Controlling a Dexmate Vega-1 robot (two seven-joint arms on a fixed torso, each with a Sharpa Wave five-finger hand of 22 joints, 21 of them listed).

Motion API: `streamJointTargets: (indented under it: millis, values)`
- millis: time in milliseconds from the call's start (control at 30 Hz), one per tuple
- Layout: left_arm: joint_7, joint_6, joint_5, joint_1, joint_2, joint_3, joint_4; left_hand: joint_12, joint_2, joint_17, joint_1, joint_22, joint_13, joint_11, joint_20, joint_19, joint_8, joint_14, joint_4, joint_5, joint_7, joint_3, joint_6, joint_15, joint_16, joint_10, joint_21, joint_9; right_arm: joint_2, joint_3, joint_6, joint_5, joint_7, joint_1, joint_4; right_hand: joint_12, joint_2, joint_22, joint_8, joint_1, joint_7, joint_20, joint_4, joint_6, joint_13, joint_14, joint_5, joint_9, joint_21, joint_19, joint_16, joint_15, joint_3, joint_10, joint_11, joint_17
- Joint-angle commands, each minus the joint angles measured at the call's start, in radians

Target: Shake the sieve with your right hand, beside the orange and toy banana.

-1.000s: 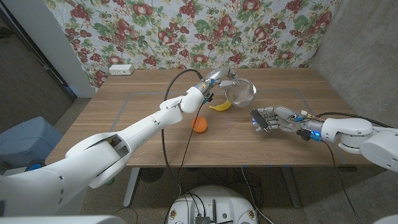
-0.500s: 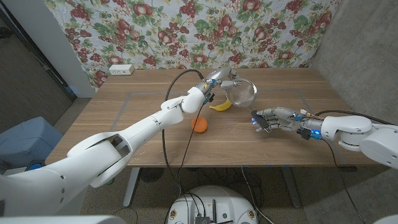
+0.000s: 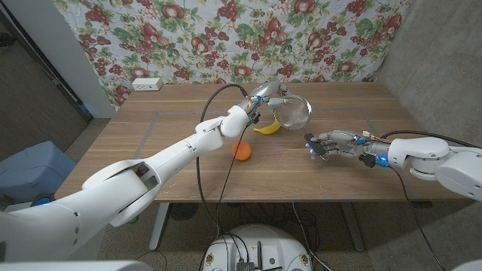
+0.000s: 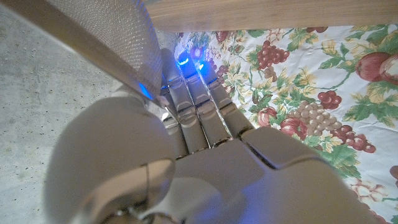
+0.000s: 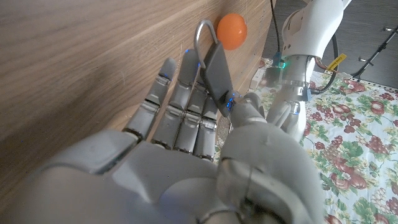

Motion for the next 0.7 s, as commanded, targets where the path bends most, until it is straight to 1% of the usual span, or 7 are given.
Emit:
streamJointTargets:
  millis: [33, 67, 100, 167, 267, 467, 700]
  values:
    - [0.004, 0.003, 0.003, 0.006, 0.007, -0.002, -0.012, -0.003, 0.075, 0.004, 0.087, 0.002, 0.004, -0.13, -0.058, -0.006, 0.009, 0.006, -0.001, 0.006, 0.006, -0.002, 0.005, -0.114, -0.003, 0.141, 0.011, 0.003, -0.021, 0.004, -0.033, -0.009, -0.044, -0.003, -0.027, 0.074, 0.012, 0.014, 0.014, 0.061, 0.0, -0.018, 0.009, 0.018, 0.083, 0.026, -0.02, 0.028, 0.041, 0.006, 0.082, -0.08, -0.016, 0.041, -0.022, 0.084]
    - [0.005, 0.003, 0.004, 0.007, 0.007, -0.002, -0.014, -0.004, 0.075, 0.004, 0.087, 0.002, 0.004, -0.13, -0.059, -0.006, 0.009, 0.006, -0.002, 0.006, 0.007, -0.002, 0.005, -0.114, -0.003, 0.14, 0.011, 0.002, -0.022, 0.008, -0.036, -0.012, -0.054, -0.008, -0.033, 0.116, 0.018, 0.021, 0.013, 0.083, 0.003, -0.029, 0.021, 0.022, 0.135, 0.039, -0.029, 0.037, 0.067, 0.017, 0.122, -0.086, -0.018, 0.046, -0.036, 0.139]
    - [0.006, 0.002, 0.004, 0.008, 0.008, -0.002, -0.014, -0.004, 0.075, 0.004, 0.087, 0.002, 0.004, -0.13, -0.059, -0.007, 0.009, 0.006, -0.002, 0.006, 0.007, -0.002, 0.005, -0.114, -0.003, 0.14, 0.011, 0.002, -0.02, 0.013, -0.039, -0.012, -0.063, -0.012, -0.038, 0.134, 0.02, 0.024, 0.01, 0.089, 0.003, -0.037, 0.029, 0.021, 0.158, 0.042, -0.029, 0.039, 0.078, 0.022, 0.134, -0.085, -0.019, 0.051, -0.046, 0.161]
    - [0.007, 0.001, 0.004, 0.009, 0.008, -0.003, -0.016, -0.005, 0.075, 0.004, 0.088, 0.002, 0.004, -0.13, -0.059, -0.007, 0.009, 0.005, -0.002, 0.007, 0.007, -0.002, 0.005, -0.114, -0.004, 0.14, 0.013, 0.001, -0.016, 0.019, -0.04, -0.013, -0.07, -0.018, -0.042, 0.153, 0.018, 0.027, 0.01, 0.098, 0.003, -0.047, 0.032, 0.024, 0.183, 0.044, -0.028, 0.043, 0.088, 0.02, 0.147, -0.088, -0.021, 0.049, -0.049, 0.185]
    - [0.01, -0.001, 0.005, 0.012, 0.011, -0.004, -0.02, -0.005, 0.075, 0.004, 0.088, 0.001, 0.006, -0.13, -0.058, -0.008, 0.008, 0.005, -0.002, 0.007, 0.005, -0.003, 0.004, -0.114, -0.004, 0.142, 0.016, 0.0, -0.012, 0.025, -0.04, -0.016, -0.076, -0.023, -0.045, 0.178, 0.018, 0.032, 0.011, 0.101, 0.003, -0.062, 0.046, 0.026, 0.218, 0.041, -0.024, 0.054, 0.105, 0.021, 0.155, -0.089, -0.023, 0.045, -0.051, 0.213]
    - [0.026, -0.009, 0.01, 0.021, 0.014, -0.008, -0.029, -0.009, 0.077, 0.004, 0.087, 0.0, 0.005, -0.13, -0.056, -0.011, 0.007, 0.006, 0.0, 0.007, 0.001, -0.003, 0.001, -0.114, -0.006, 0.141, 0.021, -0.003, -0.006, 0.035, -0.034, -0.019, -0.064, -0.034, -0.044, 0.204, 0.017, 0.037, 0.021, 0.103, -0.001, -0.076, 0.06, 0.045, 0.254, 0.04, -0.017, 0.067, 0.123, 0.022, 0.16, -0.093, -0.025, 0.045, -0.054, 0.239]
    - [0.036, -0.006, 0.009, 0.034, 0.018, -0.017, -0.044, -0.031, 0.07, 0.0, 0.084, -0.005, -0.014, -0.128, -0.047, -0.016, 0.002, 0.003, -0.003, 0.011, -0.003, -0.006, -0.001, -0.113, -0.013, 0.129, 0.029, -0.012, 0.001, 0.037, -0.021, -0.021, -0.038, -0.037, -0.032, 0.219, 0.016, 0.04, 0.028, 0.109, 0.002, -0.078, 0.066, 0.052, 0.277, 0.039, -0.012, 0.083, 0.137, 0.018, 0.165, -0.095, -0.025, 0.038, -0.06, 0.261]
